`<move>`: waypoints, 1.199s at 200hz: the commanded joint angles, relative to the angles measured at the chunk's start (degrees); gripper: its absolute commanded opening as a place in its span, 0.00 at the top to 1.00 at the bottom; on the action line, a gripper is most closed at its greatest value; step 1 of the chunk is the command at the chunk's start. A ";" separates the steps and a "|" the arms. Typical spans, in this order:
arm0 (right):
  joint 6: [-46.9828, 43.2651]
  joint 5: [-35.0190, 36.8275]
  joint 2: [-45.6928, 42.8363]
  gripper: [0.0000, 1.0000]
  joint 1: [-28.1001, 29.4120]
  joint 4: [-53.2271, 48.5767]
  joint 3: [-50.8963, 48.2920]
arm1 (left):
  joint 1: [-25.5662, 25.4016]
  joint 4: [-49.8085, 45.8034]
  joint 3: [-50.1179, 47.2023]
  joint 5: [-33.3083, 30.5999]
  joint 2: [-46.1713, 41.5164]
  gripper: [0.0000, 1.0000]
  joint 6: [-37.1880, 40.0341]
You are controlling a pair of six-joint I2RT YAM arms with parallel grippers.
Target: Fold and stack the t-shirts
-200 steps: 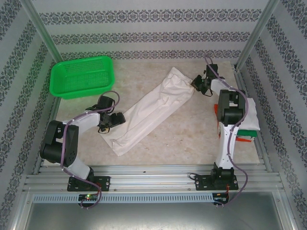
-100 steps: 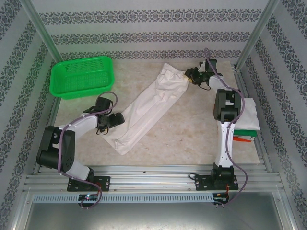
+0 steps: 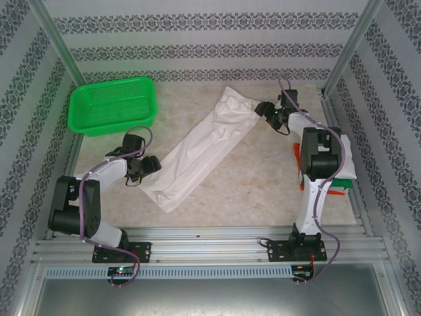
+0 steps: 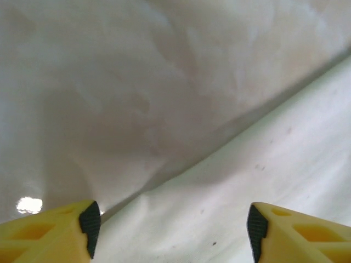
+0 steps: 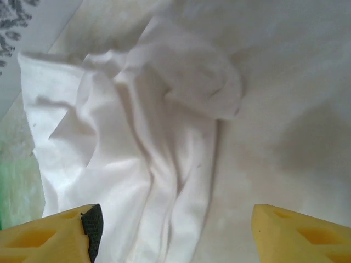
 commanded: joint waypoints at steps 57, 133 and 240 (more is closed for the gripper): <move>1.94 2.98 1.52 0.50 8.70 0.65 -1.00 | -5.46 -1.89 -6.09 5.57 -4.11 0.64 -3.28; -0.30 -0.57 18.56 0.63 10.72 -13.40 25.23 | -19.52 -1.41 -7.29 8.49 -7.16 0.65 -12.73; -3.31 -6.15 34.37 0.53 14.30 -25.50 58.56 | -28.61 15.93 -3.10 10.65 3.67 0.52 -20.38</move>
